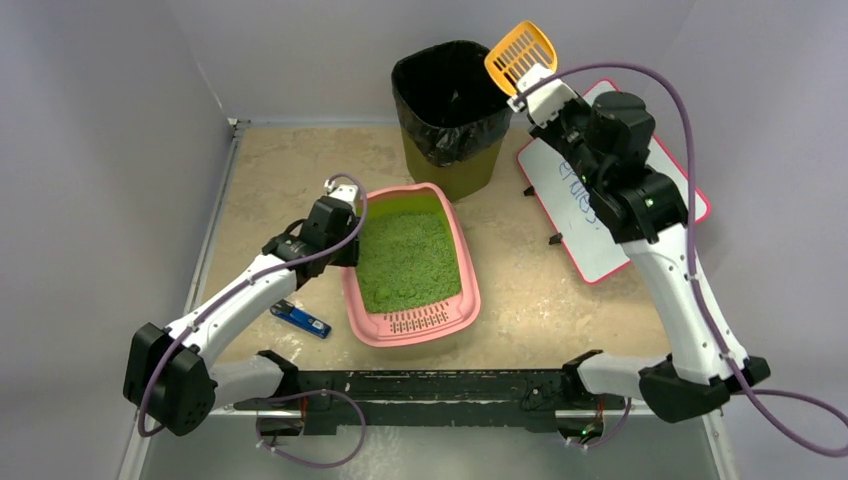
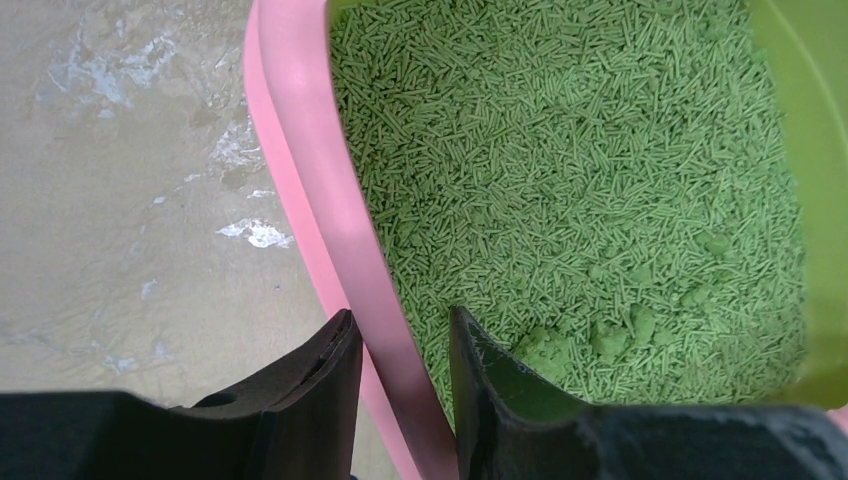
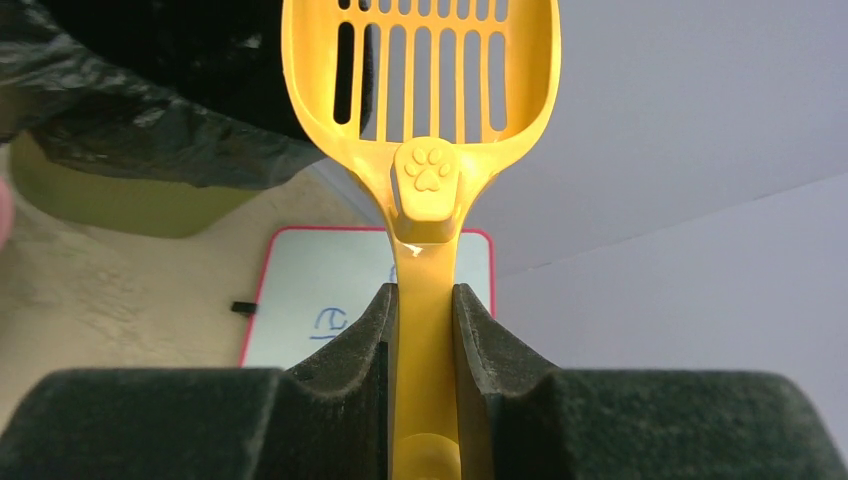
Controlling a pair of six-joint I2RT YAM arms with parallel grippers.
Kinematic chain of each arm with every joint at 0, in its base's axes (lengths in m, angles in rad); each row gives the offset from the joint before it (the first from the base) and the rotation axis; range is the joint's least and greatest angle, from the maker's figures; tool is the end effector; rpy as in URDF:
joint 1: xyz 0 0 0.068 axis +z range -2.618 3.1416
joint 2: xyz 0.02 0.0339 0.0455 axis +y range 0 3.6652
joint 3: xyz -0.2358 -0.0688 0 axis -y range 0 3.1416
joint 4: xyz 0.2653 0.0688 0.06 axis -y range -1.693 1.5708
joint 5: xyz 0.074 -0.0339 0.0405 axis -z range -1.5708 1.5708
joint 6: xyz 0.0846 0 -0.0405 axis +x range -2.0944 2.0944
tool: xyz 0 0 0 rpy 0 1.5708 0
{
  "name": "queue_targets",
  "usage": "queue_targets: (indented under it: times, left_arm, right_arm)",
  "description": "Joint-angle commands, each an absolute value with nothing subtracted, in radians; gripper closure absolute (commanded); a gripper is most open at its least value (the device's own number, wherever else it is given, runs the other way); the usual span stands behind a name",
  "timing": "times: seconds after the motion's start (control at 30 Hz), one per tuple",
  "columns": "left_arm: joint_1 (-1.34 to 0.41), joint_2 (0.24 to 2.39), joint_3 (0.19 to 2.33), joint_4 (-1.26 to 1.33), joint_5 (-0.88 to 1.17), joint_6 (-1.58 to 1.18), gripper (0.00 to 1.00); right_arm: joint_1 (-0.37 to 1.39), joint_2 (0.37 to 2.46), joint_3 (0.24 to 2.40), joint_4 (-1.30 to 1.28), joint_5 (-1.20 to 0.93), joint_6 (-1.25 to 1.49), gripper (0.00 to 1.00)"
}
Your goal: Clean the litter box
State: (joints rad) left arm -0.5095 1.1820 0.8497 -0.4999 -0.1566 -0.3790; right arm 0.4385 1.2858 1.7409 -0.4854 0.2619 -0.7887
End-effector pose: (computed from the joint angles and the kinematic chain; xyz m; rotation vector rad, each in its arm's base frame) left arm 0.2745 -0.1382 0.1854 0.0838 2.4007 -0.2293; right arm 0.3002 0.1166 0.5056 -0.7579 1.4330 -0.4803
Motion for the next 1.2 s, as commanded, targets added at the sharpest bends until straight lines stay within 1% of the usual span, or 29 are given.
queue_targets:
  times: [0.0,0.23,0.43,0.57,0.83,1.0,1.17]
  left_arm:
    - [-0.562,1.231,0.886,-0.511,-0.055,-0.273,0.77]
    - [-0.584,1.301,0.956,-0.576,-0.039,-0.21,0.77]
    - [-0.623,1.323,0.984,-0.564,0.02,-0.132,0.78]
    - [-0.644,1.34,0.996,-0.538,0.022,-0.093,0.8]
    - [-0.682,1.408,1.036,-0.552,0.06,0.04,0.81]
    - [-0.683,1.425,1.034,-0.515,0.095,0.1,0.81]
    - [-0.685,1.452,1.054,-0.45,0.162,0.181,0.81]
  right_arm:
    - [0.442,1.21,1.673,-0.448,0.203,-0.665,1.0]
    - [0.443,1.086,1.555,-0.412,0.196,-0.648,1.0]
    - [0.442,1.049,1.522,-0.411,0.201,-0.645,1.0]
    - [0.442,1.026,1.499,-0.437,0.212,-0.634,1.0]
    - [0.443,0.893,1.337,-0.402,0.127,-0.534,1.0]
    - [0.443,0.849,1.29,-0.429,0.178,-0.485,1.0]
    - [0.443,0.799,1.251,-0.42,0.151,-0.4,1.0]
